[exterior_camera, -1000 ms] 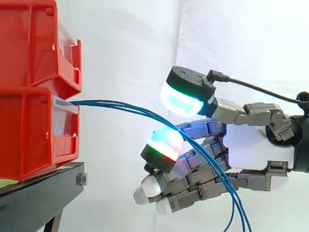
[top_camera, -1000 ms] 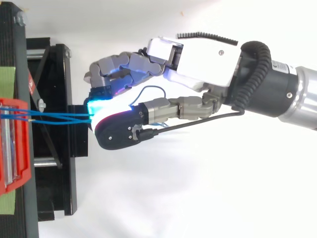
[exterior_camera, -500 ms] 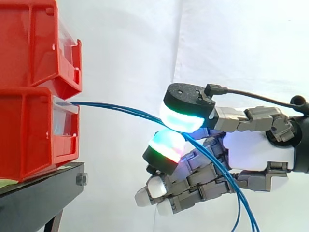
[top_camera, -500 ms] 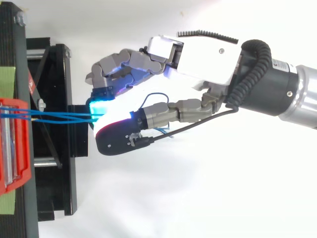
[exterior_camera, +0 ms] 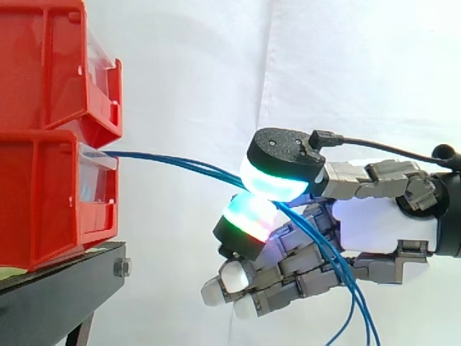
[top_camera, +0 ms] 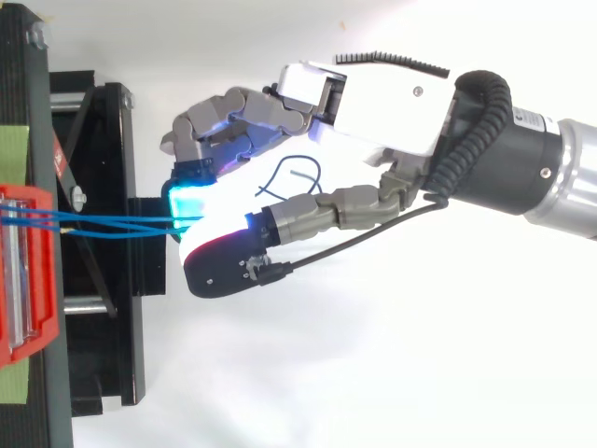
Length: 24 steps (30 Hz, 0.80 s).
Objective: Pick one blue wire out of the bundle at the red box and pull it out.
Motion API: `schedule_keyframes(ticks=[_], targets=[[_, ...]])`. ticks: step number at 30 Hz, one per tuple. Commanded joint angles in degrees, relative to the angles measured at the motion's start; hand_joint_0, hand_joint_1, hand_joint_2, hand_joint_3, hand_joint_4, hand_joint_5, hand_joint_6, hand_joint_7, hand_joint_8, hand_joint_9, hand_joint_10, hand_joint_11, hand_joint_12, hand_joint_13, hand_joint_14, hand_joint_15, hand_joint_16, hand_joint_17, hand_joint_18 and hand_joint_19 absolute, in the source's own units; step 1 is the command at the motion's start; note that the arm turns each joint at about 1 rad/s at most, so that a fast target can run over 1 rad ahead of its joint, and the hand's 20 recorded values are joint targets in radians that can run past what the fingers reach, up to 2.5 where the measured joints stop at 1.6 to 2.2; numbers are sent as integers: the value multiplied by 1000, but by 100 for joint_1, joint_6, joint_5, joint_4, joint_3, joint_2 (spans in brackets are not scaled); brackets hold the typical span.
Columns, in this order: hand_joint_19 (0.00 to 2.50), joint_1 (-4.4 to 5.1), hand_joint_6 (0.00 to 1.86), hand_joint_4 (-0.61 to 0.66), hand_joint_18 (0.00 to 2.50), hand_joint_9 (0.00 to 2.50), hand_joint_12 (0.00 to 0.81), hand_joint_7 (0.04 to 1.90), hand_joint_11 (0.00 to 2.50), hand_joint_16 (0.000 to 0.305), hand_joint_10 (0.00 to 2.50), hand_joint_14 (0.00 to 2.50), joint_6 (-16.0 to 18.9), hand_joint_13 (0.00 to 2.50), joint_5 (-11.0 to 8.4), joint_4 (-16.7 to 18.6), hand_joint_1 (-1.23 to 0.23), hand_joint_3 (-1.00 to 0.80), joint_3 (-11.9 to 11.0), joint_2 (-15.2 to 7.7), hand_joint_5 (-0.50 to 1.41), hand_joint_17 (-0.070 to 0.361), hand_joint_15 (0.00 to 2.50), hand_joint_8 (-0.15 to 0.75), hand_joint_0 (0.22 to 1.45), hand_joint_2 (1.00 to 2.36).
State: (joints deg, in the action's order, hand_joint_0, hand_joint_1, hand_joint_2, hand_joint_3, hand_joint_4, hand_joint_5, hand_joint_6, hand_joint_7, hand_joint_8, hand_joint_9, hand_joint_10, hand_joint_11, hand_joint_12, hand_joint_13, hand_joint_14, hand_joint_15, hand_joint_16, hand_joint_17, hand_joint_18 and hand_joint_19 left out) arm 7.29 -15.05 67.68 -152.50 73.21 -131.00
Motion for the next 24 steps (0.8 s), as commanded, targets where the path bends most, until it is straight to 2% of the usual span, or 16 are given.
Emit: schedule_keyframes(ticks=[1,6,9,12,13,15,20,24], targets=[[268,0,751,387,346,865,381,1171,706,58,25,6,-7,391,0,-17,-930,-340,0,13,-150,131,135,287,646,1012],[272,0,735,423,352,869,379,1188,674,58,23,6,-7,393,0,-17,-927,-376,0,22,-143,130,130,278,654,1011],[282,0,661,417,347,877,377,1272,646,58,22,6,-7,392,0,-17,-919,-358,0,22,-121,130,132,272,643,1012],[293,0,526,413,332,870,373,1456,577,58,23,6,-7,382,0,-8,-841,-270,0,22,-87,130,130,264,622,1018],[313,0,516,400,318,867,370,1439,559,58,22,6,-7,374,0,-8,-812,-254,0,22,-83,130,137,259,601,1018],[327,0,501,378,290,866,375,1439,551,60,22,6,-7,362,0,-17,-756,-280,0,22,-76,134,136,264,554,1016],[338,0,502,374,287,898,405,1420,535,67,19,6,-7,368,0,-8,-620,-492,0,22,-69,150,141,286,462,1000],[338,0,502,362,295,916,418,1422,532,69,19,6,-7,380,0,10,-577,-500,0,22,-68,156,143,302,437,1000]])
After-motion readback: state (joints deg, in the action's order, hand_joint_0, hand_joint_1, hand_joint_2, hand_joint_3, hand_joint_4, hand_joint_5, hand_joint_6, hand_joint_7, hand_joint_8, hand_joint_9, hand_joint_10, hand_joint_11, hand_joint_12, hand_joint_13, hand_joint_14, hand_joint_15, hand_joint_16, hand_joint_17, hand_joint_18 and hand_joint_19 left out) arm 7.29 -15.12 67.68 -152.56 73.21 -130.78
